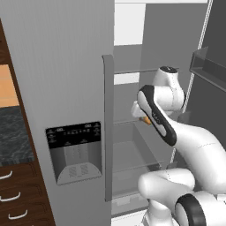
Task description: Place one potato and one fish in each tupperware on the nearby counter, to pack two identical lunches.
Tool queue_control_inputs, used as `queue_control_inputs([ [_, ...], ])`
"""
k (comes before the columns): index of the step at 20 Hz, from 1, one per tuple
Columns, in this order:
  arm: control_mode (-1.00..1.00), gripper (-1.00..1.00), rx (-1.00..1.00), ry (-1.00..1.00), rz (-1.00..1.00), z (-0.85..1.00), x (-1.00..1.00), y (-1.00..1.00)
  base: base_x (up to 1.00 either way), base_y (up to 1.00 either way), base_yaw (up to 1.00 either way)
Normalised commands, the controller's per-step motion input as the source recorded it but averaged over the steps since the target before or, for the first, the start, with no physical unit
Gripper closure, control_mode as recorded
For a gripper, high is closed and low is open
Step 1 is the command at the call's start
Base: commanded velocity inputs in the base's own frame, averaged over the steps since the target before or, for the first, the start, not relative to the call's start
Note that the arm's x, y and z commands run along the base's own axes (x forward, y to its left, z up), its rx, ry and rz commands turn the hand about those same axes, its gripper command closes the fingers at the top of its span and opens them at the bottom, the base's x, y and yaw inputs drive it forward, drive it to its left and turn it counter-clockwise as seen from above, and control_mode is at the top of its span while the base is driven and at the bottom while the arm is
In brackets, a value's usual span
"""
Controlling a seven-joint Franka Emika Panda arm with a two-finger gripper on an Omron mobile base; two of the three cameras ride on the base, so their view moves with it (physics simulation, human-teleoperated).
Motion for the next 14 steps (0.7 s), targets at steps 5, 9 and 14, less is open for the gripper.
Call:
queue_control_inputs([
  [5, -1.00, 1.00, -0.01, 0.01, -0.02, 0.18, -0.47, -0.01, 0.00, 0.00, 0.00],
  [9, -1.00, 1.00, 0.00, 0.00, 0.00, 0.15, -0.20, 0.00, 0.00, 0.00, 0.00],
  [14, 1.00, 1.00, 0.00, 0.00, 0.00, 0.02, -0.17, 0.00, -0.21, 0.00, 0.00],
])
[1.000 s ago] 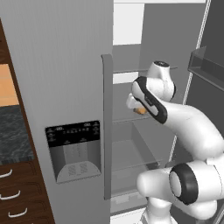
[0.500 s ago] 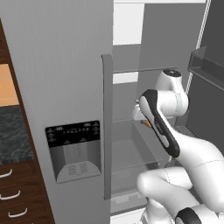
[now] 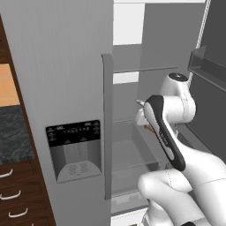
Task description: Place one potato and one fish in each tupperware on the nearby counter, to pack two identical lunches.
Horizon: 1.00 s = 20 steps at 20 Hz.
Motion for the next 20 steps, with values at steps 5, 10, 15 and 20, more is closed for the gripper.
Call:
queue_control_inputs([
  [5, 1.00, 1.00, 0.00, 0.00, 0.00, 0.00, 0.00, 0.00, -0.62, 0.57, -0.01],
  [10, 1.00, 1.00, 0.00, 0.00, 0.00, 0.00, 0.00, 0.00, -0.39, 0.97, -0.04],
  [15, 1.00, 1.00, 0.00, 0.00, 0.00, 0.00, 0.00, 0.00, -0.16, 1.00, -0.04],
  [20, 1.00, 1.00, 0.00, 0.00, 0.00, 0.00, 0.00, 0.00, -0.05, 1.00, 0.00],
])
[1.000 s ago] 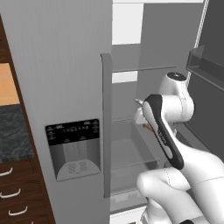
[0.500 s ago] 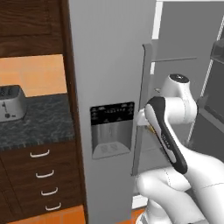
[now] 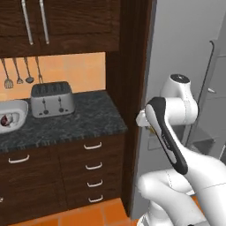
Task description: Place one potato and one fish in each tupperware on the nearby counter, to pack two identical lunches.
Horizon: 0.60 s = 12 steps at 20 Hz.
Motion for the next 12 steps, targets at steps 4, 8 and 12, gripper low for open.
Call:
queue_control_inputs([
  [4, 1.00, 1.00, 0.00, 0.00, 0.00, 0.00, 0.00, 0.00, 0.00, 1.00, 0.01],
  [8, 1.00, 1.00, 0.00, 0.00, 0.00, 0.00, 0.00, 0.00, 0.00, 1.00, 0.01],
  [12, 1.00, 1.00, 0.00, 0.00, 0.00, 0.00, 0.00, 0.00, 0.00, 1.00, 0.00],
])
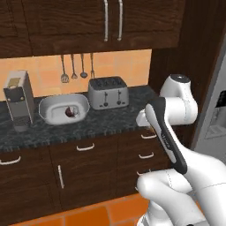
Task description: Place one potato and one fish in each tupperware on the nearby counter, to pack two identical lunches.
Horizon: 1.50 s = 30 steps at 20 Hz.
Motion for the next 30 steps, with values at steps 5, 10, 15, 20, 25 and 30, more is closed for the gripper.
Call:
queue_control_inputs([
  [5, 1.00, 1.00, 0.00, 0.00, 0.00, 0.00, 0.00, 0.00, 0.16, 1.00, 0.00],
  [10, 1.00, 1.00, 0.00, 0.00, 0.00, 0.00, 0.00, 0.00, 0.73, 1.00, -0.03],
  [15, 1.00, 1.00, 0.00, 0.00, 0.00, 0.00, 0.00, 0.00, 0.19, 1.00, -0.04],
  [20, 1.00, 1.00, 0.00, 0.00, 0.00, 0.00, 0.00, 0.00, 0.14, 1.00, -0.03],
  [25, 1.00, 1.00, 0.00, 0.00, 0.00, 0.00, 0.00, 0.00, 0.59, 0.96, 0.00],
  [30, 1.00, 1.00, 0.00, 0.00, 0.00, 0.00, 0.00, 0.00, 0.79, 0.38, 0.00],
])
